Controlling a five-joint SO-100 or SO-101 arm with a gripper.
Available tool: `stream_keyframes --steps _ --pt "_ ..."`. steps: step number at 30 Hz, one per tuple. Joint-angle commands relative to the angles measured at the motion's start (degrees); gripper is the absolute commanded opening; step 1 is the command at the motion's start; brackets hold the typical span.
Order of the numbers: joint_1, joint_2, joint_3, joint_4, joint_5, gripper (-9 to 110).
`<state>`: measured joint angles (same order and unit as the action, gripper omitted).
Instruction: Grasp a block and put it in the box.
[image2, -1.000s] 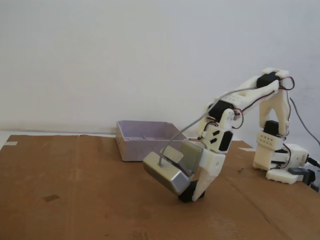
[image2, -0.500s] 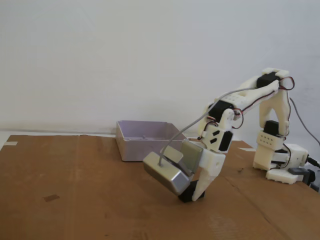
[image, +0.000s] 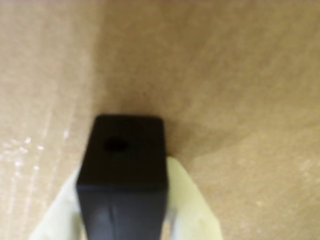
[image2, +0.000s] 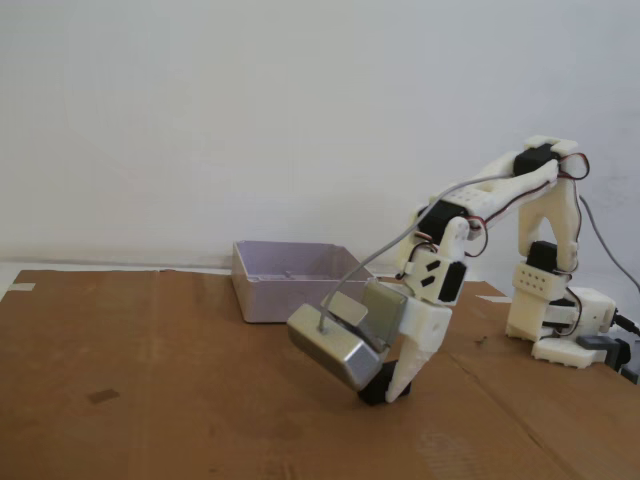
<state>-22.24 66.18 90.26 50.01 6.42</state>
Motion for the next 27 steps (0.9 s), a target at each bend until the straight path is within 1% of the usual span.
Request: stream_keyframes --steps 1,18,27 --pt "-0.2 9.8 -1.8 -0.9 0.8 0" --pt "0.0 20.6 -1.8 -0.9 0.8 0" --pt "4.2 26.9 -3.0 -1.0 0.7 0"
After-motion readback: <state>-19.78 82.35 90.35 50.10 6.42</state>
